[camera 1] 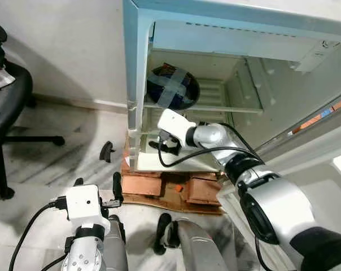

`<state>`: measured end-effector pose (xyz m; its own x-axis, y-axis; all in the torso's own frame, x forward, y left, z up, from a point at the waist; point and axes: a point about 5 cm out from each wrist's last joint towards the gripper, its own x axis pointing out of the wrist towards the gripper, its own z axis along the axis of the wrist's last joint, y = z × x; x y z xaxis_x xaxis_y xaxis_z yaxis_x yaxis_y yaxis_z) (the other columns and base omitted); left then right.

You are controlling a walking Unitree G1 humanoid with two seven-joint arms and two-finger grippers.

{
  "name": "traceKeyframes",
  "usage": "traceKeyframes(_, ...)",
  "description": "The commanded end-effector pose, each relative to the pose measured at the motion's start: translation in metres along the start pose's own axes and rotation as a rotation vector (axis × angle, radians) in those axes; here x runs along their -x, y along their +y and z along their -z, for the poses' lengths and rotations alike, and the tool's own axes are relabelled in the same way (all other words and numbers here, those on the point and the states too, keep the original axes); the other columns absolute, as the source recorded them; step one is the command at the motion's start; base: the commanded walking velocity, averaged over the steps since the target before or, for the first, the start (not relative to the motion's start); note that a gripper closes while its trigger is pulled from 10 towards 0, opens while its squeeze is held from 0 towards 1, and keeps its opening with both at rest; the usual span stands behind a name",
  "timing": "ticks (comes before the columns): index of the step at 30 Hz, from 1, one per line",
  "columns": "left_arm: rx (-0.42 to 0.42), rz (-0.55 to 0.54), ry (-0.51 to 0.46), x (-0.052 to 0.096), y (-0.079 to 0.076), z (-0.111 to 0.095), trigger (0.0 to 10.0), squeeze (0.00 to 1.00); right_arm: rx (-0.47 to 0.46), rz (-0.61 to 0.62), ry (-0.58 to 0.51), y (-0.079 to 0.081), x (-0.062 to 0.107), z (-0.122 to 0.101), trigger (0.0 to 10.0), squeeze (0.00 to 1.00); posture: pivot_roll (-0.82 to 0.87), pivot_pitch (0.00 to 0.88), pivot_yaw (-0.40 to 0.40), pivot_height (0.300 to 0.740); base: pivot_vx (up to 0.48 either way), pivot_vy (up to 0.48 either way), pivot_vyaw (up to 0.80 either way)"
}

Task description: Restocking fridge

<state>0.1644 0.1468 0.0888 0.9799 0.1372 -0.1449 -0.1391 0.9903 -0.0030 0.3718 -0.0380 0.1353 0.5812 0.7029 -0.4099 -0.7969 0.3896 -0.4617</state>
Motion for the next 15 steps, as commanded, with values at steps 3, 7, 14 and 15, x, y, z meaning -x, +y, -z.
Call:
traceKeyframes(3,0.002,-0.010,0.030,0.005,-0.002,0.002,10.0,0.00,0.023,0.054,-0.008,-0.009,-0.001,-0.011,10.0,0.00,0.32,0.361,-0.219,0.740,0.000,0.000,0.00)
traceKeyframes(7,0.000,-0.017,0.033,0.004,-0.001,0.003,10.0,0.00,0.026,0.047,-0.019,-0.013,0.000,-0.015,10.0,0.00,0.32,0.350,-0.217,0.740,0.000,0.000,0.00)
traceKeyframes(14,-0.007,0.002,0.020,-0.007,-0.002,0.002,10.0,0.00,0.012,0.001,0.001,-0.015,0.012,0.005,10.0,0.00,0.30,0.309,-0.200,0.740,0.000,0.000,0.00)
traceKeyframes(15,-0.007,0.008,0.019,-0.010,-0.002,0.003,10.0,0.00,-0.014,-0.045,0.000,-0.013,0.015,0.011,10.0,0.00,0.30,0.291,-0.195,0.740,0.000,0.000,0.00)
